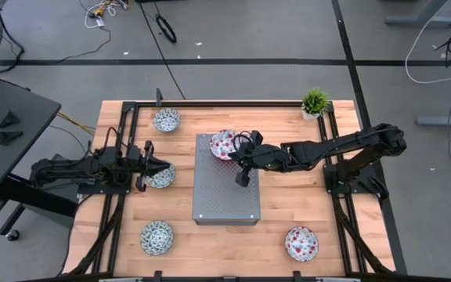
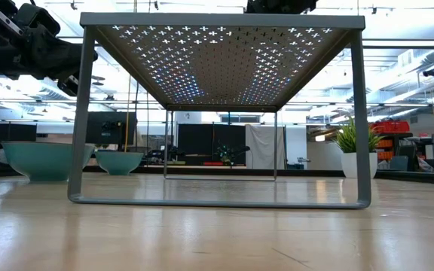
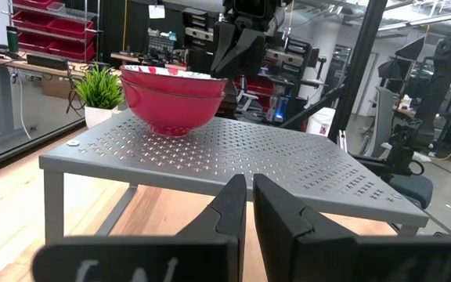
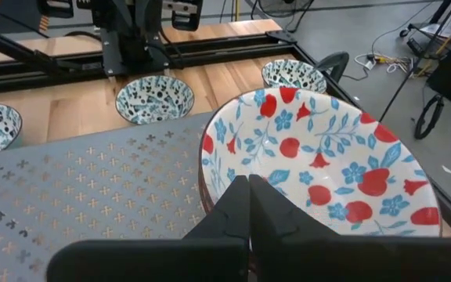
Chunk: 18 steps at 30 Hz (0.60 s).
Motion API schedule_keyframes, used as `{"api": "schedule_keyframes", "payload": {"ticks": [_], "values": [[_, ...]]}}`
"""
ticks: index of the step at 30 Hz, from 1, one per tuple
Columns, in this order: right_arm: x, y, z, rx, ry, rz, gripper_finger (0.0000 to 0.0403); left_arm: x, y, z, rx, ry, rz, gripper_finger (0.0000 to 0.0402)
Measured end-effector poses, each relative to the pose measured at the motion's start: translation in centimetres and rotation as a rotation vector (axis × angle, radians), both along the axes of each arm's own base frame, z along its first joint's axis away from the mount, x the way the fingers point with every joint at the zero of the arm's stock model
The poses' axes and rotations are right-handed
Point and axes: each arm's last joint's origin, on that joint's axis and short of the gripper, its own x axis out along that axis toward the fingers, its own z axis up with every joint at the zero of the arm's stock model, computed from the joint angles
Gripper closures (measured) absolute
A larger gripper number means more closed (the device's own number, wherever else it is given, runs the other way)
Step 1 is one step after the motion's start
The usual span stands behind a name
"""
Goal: Pick & Place Mini bowls
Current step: Put the top red bowl on top of the red bowl on the shelf, then put the red bowl on top of the red bowl on the shelf
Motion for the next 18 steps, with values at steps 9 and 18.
{"api": "schedule_keyframes", "payload": {"ticks": [9, 18], "values": [[0.16, 0.02, 0.28, -0.012, -0.028, 0.010, 0.0403, 0.00, 0.00, 0.00, 0.000, 0.000, 0.000, 0.0369], [-0.02, 0.92, 0.99, -0.042, -0.060, 0.080, 0.0403, 0.00, 0.00, 0.00, 0.000, 0.000, 0.000, 0.0369]]}}
